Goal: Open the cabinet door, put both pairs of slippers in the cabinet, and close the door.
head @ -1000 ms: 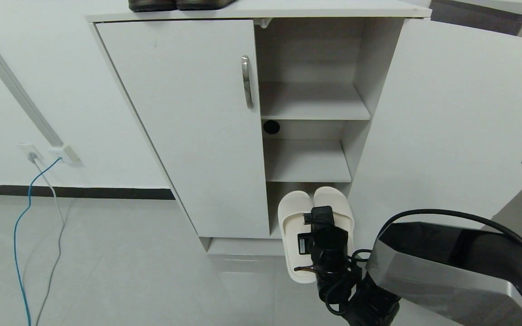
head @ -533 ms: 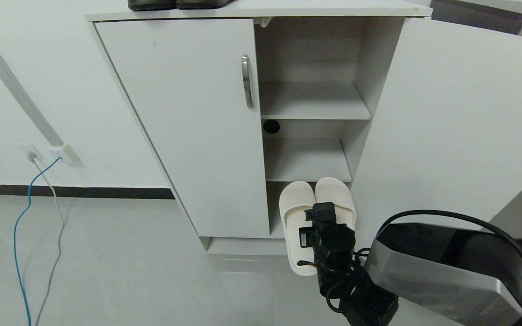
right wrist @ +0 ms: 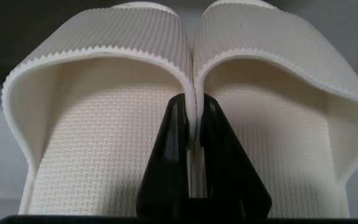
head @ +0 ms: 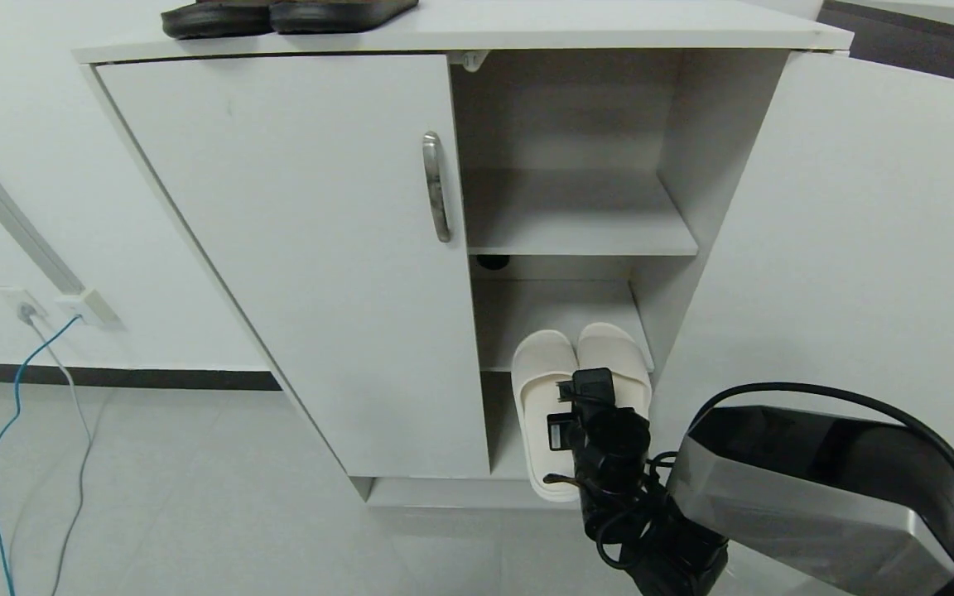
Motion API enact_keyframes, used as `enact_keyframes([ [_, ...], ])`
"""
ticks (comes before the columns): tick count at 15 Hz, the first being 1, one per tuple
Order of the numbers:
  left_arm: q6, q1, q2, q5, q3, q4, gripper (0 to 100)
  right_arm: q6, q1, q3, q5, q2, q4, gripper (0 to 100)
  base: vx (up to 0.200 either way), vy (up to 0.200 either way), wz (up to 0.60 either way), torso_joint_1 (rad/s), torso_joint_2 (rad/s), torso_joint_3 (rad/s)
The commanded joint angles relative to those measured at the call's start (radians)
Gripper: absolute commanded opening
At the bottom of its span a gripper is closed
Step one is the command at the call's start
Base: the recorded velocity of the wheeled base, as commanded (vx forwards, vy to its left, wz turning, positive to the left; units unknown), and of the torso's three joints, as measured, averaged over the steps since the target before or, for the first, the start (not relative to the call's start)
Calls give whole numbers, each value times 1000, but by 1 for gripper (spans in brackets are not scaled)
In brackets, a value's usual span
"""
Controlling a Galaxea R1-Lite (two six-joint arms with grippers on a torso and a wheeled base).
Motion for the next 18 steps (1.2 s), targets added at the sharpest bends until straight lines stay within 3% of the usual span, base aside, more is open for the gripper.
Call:
enact_keyframes([
  [1, 0, 0, 0, 0, 0, 0, 0, 0, -4, 2, 0, -2, 0, 0, 0, 0, 0, 0, 0, 0],
  [7, 2, 0, 1, 0, 0, 0, 0, 1, -8, -35, 2, 14, 11, 0, 0, 0, 0, 0, 0, 0],
  [9, 2, 0, 1, -1, 0, 0, 0, 9, -21, -87, 2, 18, 84, 0, 0, 0, 0, 0, 0, 0],
  [18, 6, 0, 0, -1, 0, 0, 0, 86, -110, -726, 37, 173, 641, 0, 0, 0, 0, 0, 0, 0],
])
